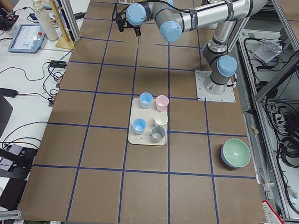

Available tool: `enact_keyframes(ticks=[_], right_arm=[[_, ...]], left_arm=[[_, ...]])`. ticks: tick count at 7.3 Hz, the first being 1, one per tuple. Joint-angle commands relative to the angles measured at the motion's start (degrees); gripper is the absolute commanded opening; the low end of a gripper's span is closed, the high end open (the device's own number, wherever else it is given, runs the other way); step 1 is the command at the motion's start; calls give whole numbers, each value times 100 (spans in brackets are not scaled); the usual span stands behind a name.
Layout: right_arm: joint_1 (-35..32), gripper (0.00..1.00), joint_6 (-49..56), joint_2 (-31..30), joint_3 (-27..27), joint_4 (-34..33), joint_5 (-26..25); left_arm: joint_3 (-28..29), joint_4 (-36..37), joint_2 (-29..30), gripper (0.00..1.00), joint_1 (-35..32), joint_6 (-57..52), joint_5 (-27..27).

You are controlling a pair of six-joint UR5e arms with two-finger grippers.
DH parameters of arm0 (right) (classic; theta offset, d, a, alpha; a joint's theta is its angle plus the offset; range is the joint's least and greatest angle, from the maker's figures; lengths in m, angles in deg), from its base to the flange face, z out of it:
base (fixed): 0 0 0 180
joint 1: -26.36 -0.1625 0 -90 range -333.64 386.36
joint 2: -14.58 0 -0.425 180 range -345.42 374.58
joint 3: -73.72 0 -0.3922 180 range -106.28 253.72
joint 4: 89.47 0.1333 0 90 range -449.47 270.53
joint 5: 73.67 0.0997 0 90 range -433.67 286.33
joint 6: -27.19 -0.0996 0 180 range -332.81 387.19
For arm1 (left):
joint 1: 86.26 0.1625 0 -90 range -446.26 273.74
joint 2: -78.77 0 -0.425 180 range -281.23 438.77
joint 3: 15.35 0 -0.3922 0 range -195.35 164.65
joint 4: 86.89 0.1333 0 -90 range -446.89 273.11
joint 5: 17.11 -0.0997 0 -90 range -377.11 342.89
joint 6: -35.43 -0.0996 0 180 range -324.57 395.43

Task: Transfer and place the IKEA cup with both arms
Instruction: 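Carry the yellow cup toward the left gripper while the left arm reaches in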

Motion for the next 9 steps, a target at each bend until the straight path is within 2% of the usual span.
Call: enact_keyframes(ticks=[1,2,3,4,6,9], right_arm=[[84,21,-19,19,-529,11,1494],[93,20,-19,45,-785,11,1971],[93,19,-19,115,-918,20,2419],[93,19,-10,220,-1032,20,2963],[84,19,-19,274,-1051,11,3092],[67,19,-37,265,-1060,20,3109]], left_arm=[[-291,-22,-18,100,-62,-60,1055],[-345,-22,-158,100,-271,-60,1749],[-372,-22,-307,100,-578,-60,2209],[-398,-39,-352,100,-642,-51,2396],[-416,-39,-484,100,-634,-42,2922],[-406,-22,-668,100,-669,-42,3073]])
